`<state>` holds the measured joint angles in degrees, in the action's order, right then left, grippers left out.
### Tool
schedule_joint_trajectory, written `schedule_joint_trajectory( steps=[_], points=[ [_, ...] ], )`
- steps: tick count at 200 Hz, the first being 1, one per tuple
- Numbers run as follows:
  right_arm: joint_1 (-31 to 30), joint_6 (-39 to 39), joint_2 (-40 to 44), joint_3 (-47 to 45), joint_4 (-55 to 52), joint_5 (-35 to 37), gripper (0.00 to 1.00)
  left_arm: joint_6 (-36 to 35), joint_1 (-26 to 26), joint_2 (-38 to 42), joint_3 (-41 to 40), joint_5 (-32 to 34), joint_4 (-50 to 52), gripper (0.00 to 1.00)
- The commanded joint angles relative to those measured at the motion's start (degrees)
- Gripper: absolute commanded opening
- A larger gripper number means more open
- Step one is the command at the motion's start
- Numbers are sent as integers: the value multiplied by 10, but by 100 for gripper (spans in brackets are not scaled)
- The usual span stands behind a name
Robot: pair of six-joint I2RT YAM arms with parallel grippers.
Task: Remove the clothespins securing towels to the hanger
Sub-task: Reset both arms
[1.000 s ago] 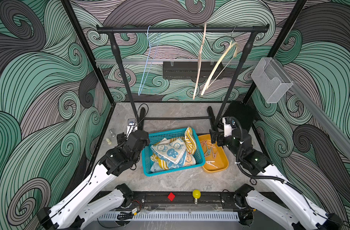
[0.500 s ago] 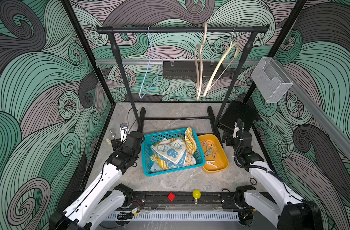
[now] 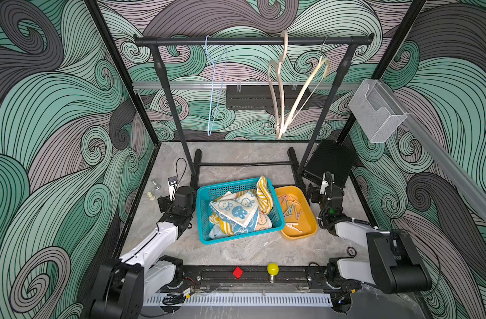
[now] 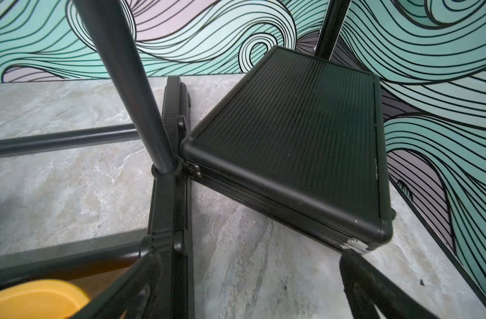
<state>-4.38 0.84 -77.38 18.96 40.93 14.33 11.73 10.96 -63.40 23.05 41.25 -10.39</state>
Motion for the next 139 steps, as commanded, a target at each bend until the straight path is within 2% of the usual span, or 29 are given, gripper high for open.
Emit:
schedule_joint_trajectory(
  steps=[1,43,76,85,112,139],
  points=[
    [5,-24,-29,-9,101,-34,100,-43,-29,-41,-2,-77,-137,99],
    [17,-35,-104,7,141,-97,100,-57,-76,-114,17,-195,-199,99],
    [34,-40,-101,42,65,-164,100,-60,-113,-151,65,-279,-148,98],
    [40,-35,-104,40,73,-175,100,-67,-121,-160,74,-305,-146,97],
    [42,-35,-103,44,65,-180,100,-100,-131,-200,69,-361,-198,96],
    [43,-34,-104,44,65,-180,100,-113,-138,-228,94,-404,-178,96]
  ],
)
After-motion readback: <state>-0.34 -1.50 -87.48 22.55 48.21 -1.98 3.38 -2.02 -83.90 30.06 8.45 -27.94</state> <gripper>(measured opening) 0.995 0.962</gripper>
